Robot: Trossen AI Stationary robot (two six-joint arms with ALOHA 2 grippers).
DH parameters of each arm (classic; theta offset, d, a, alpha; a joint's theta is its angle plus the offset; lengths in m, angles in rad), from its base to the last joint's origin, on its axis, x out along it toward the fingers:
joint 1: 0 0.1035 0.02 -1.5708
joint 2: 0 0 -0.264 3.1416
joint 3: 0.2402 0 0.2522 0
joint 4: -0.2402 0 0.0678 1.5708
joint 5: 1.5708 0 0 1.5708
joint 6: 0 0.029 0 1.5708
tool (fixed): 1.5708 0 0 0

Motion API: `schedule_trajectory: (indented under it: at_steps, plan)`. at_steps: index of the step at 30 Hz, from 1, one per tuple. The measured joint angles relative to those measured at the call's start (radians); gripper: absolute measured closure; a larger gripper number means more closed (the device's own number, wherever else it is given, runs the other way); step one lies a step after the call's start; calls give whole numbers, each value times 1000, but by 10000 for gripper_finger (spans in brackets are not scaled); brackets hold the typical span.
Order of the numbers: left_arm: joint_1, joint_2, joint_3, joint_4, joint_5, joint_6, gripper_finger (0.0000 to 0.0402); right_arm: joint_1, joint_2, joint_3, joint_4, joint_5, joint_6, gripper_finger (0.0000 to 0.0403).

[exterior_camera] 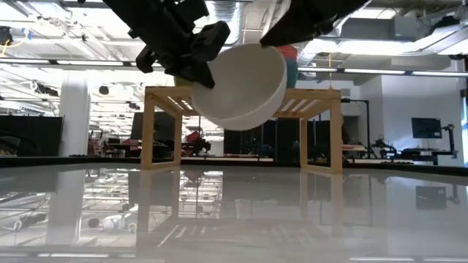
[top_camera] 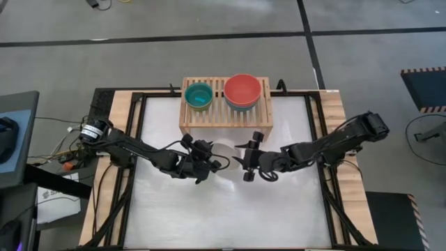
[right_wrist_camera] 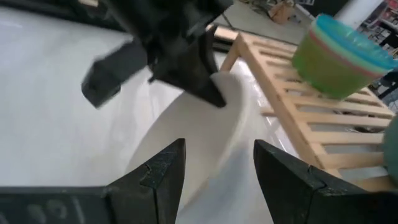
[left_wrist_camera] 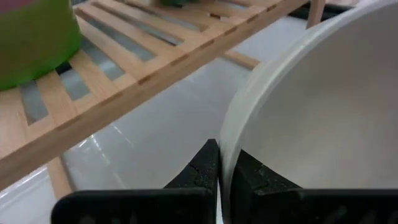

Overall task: Place and stack bowls onto a shelf
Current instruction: Stack the white bowl on top of the orange bowl

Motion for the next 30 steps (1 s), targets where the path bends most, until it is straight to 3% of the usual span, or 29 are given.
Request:
schedule_trajectory:
  at_steps: [10, 24, 30]
  plan:
    - [-3, 1, -2, 77, -2, 65, 401, -12, 65, 0, -9, 132, 22, 197]
    - [-21, 2, -4, 141, 71, 113, 397, -66, 63, 2, -153, 150, 184, 355]
    - [-24, 0, 0, 169, 146, 131, 339, -71, 58, 10, -211, 120, 210, 375]
